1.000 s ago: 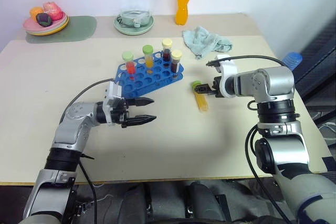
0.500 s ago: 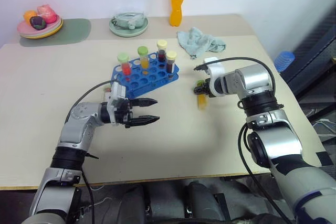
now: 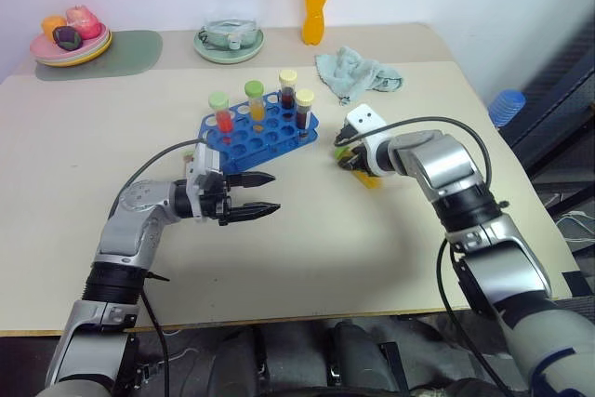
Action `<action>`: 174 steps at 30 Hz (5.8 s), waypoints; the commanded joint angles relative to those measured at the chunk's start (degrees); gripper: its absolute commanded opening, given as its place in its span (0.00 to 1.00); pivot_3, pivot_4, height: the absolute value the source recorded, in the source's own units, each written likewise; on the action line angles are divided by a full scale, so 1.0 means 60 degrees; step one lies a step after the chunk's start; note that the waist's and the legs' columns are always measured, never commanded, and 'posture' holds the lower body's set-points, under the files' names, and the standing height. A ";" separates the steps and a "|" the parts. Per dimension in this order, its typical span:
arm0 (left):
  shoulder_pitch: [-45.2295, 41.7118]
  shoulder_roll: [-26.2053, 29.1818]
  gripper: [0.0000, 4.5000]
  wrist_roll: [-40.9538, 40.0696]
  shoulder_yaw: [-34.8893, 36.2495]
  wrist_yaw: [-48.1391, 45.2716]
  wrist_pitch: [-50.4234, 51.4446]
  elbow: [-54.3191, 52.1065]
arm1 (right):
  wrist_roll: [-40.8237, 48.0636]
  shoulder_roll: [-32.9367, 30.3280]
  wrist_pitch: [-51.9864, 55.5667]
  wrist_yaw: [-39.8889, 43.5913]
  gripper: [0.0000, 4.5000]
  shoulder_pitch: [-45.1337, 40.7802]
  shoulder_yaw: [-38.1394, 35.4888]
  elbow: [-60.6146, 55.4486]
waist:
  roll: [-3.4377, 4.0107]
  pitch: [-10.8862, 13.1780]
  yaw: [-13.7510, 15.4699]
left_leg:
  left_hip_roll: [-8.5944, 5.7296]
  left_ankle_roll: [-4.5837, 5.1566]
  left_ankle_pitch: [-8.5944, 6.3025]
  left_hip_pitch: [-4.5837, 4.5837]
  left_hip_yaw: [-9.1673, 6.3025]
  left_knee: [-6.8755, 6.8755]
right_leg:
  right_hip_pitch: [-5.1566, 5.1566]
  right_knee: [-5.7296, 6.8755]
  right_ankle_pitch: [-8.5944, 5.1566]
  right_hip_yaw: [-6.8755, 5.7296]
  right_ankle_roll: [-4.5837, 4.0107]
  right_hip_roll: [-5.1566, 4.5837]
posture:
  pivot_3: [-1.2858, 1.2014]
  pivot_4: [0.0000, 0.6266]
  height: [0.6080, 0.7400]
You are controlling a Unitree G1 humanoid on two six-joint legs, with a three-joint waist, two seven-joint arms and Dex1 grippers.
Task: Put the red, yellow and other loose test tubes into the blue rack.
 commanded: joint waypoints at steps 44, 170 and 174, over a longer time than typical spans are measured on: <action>0.3011 -0.0299 0.70 -0.1260 0.3118 0.3731 -0.0407 -0.2934 | 0.1144 0.5982 -1.5814 0.0651 0.27 -0.1589 -0.3943 0.9447 | 0.0006 0.0008 -0.0063 | 0.0006 -0.0004 0.0002 0.0013 -0.0007 0.0007 | 0.0019 0.0012 0.0000 -0.0004 -0.0001 -0.0002 | 0.52 0.24 1.00; 0.3204 -0.0374 0.70 -0.0690 0.1305 0.1997 -0.1125 -0.2116 | 0.1063 -0.2698 0.4078 0.3338 0.17 -0.2431 0.4402 -0.0458 | -0.0028 -0.0014 -0.0023 | 0.0060 0.0013 -0.0009 0.0040 0.0005 0.0011 | 0.0016 -0.0006 0.0022 0.0011 -0.0040 0.0044 | 0.52 0.24 1.00; 0.3173 -0.0060 0.70 -0.0766 0.1228 0.1346 -0.1069 -0.2095 | 0.1098 -0.2716 0.4026 0.3318 0.17 -0.2424 0.4442 -0.0513 | -0.0028 -0.0013 -0.0029 | 0.0060 0.0013 -0.0009 0.0040 0.0005 0.0011 | 0.0015 -0.0006 0.0022 0.0011 -0.0040 0.0043 | 0.52 0.24 1.00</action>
